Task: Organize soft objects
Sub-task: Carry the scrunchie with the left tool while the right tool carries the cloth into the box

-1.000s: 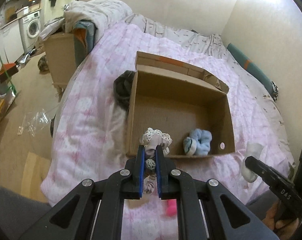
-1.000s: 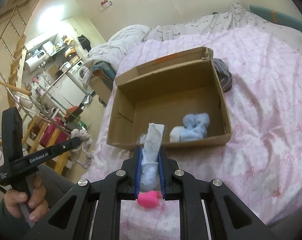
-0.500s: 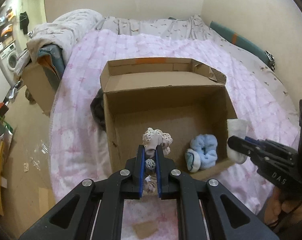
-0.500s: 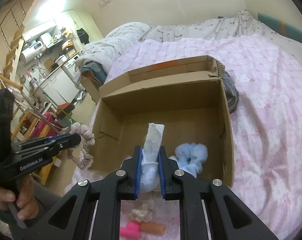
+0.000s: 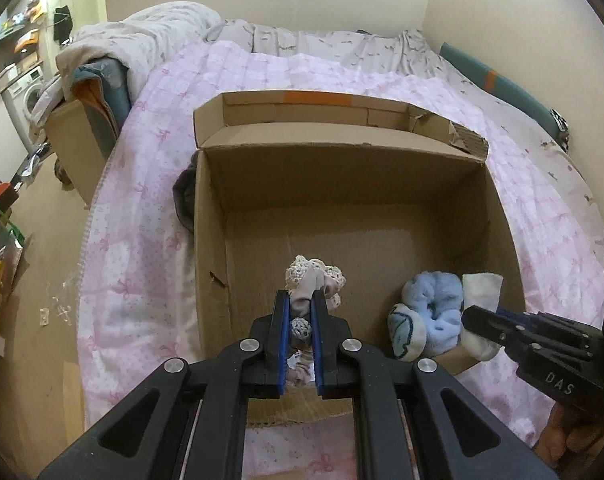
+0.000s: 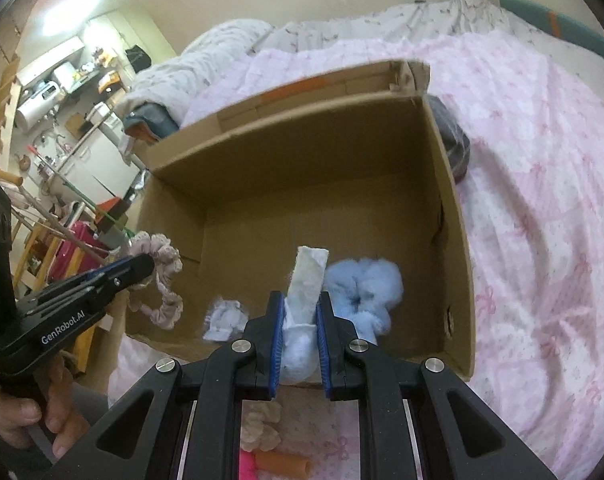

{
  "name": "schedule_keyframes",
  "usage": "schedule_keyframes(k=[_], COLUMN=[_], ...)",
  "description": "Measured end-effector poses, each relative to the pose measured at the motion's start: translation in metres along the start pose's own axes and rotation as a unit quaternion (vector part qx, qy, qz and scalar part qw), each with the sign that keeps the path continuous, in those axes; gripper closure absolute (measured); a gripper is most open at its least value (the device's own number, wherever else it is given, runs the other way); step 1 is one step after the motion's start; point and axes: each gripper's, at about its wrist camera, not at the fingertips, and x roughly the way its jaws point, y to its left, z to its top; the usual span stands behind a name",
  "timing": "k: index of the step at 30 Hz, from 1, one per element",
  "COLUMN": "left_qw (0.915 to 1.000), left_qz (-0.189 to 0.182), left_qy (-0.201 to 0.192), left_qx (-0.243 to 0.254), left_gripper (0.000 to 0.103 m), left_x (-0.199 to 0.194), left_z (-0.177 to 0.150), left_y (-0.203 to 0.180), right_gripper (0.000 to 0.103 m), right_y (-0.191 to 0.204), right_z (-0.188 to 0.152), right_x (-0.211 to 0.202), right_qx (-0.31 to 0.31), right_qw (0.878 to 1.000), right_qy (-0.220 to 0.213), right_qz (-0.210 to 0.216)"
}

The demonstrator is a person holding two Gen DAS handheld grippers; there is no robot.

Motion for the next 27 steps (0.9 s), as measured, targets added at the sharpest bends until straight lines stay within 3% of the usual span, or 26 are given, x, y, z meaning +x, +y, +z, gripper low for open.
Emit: schedule_keyframes(k=[8,27], left_qw=[0.9997,0.9996], left_qz=[-0.004,0.004], left_qy=[-0.011,0.001], left_qx=[0.019,0.028], left_gripper=[0.094,0.093], left_x=[-0.004,0.002], left_z=[-0.007,-0.016], left_y=[-0.004,-0.01], right_gripper=[0.086,0.085], right_y=[0.002,-0.001], right_z=[-0.005,-0.007], right_x=[0.009,0.008], right_qx=[-0.004,0.009], right_qw=[1.0,1.0], right_qy=[0.018,0.012], right_qz=[-0.009,-0.006])
